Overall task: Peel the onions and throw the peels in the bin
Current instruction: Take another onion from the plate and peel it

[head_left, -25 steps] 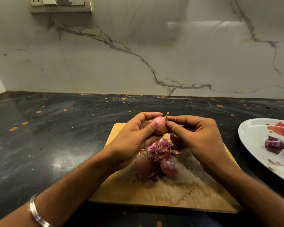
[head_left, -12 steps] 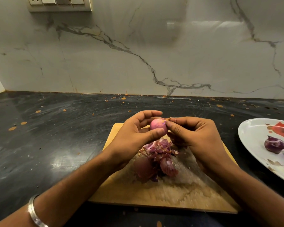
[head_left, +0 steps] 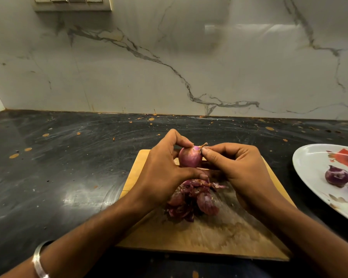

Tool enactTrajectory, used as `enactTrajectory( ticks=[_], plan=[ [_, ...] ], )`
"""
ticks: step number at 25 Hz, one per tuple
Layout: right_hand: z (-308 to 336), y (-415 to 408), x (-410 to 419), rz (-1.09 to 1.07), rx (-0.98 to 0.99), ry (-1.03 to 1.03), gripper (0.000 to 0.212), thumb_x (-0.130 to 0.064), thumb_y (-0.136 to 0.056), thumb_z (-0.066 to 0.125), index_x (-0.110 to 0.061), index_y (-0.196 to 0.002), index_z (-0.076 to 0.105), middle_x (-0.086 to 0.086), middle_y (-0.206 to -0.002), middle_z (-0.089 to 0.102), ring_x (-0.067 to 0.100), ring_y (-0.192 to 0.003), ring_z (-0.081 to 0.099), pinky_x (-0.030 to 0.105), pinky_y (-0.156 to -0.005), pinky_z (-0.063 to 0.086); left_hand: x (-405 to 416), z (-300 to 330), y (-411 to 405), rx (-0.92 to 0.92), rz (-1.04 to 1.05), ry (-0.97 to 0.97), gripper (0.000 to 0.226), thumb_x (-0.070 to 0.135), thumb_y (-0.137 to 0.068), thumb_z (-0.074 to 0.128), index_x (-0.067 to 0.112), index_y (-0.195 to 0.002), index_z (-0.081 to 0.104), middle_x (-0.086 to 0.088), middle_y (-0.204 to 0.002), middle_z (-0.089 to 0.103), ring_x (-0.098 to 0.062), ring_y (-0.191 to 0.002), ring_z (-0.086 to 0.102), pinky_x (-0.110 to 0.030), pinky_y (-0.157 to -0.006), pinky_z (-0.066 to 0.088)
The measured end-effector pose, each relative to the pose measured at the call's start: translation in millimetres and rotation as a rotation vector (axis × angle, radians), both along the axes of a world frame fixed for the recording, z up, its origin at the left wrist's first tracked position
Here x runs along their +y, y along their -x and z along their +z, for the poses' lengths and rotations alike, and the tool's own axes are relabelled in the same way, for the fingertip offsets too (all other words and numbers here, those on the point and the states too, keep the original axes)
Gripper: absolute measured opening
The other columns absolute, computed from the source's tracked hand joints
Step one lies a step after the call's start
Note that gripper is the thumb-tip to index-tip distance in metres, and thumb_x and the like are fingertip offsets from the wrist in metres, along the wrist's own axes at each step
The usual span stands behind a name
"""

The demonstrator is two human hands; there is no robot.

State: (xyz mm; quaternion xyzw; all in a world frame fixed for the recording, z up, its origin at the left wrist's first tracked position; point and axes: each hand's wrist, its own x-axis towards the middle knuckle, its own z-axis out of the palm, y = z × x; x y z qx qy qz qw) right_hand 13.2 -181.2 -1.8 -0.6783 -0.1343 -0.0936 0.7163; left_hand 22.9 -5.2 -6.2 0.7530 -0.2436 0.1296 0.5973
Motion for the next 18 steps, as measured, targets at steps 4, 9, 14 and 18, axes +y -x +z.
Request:
enactTrajectory(
  ticks=[4, 9, 14, 18],
  plan=[
    [1.3, 1.5, 2.9, -0.070, -0.041, 0.061, 0.007, -0.003, -0.085, 0.074, -0.005, -0.079, 0.076, 0.014, -0.074, 0.075, 0.026, -0.067, 0.074, 0.030, -0.060, 0.060, -2.4, -1.7, 1.3, -0.072, 0.096, -0.102, 0.058, 0.020, -0.056, 0.096, 0.033, -0.092, 0.052, 0.013, -0.103, 0.058, -0.017, -0.098, 0.064, -0.039, -0.070, 0.060],
    [0.5, 4.6, 6.4, -0.178, -0.110, 0.136, 0.010, 0.002, -0.082, 0.073, -0.007, -0.078, 0.074, 0.007, -0.071, 0.075, 0.017, -0.062, 0.072, 0.026, -0.056, 0.058, -8.3, -2.6, 3.3, -0.122, 0.142, -0.162, 0.059, 0.013, -0.056, 0.095, 0.027, -0.093, 0.052, 0.009, -0.102, 0.058, -0.018, -0.095, 0.062, -0.040, -0.066, 0.058],
    [-0.2, 4.4, 5.8, -0.209, -0.134, 0.132, 0.008, -0.002, -0.086, 0.072, -0.009, -0.083, 0.074, 0.003, -0.072, 0.074, 0.008, -0.060, 0.068, 0.019, -0.053, 0.051, -6.4, -0.1, 2.7, 0.159, -0.079, 0.132, 0.059, 0.012, -0.057, 0.091, 0.017, -0.104, 0.055, 0.002, -0.110, 0.065, -0.016, -0.096, 0.072, -0.030, -0.078, 0.060],
    [-1.4, 2.6, 2.3, -0.190, -0.074, 0.072, 0.008, -0.001, -0.089, 0.069, -0.006, -0.084, 0.073, 0.007, -0.070, 0.074, 0.010, -0.059, 0.069, 0.017, -0.053, 0.051, -4.0, -0.1, -1.5, 0.333, -0.194, 0.331, 0.052, 0.010, -0.063, 0.080, 0.012, -0.111, 0.060, -0.004, -0.102, 0.073, -0.017, -0.094, 0.072, -0.024, -0.077, 0.057]
  ],
)
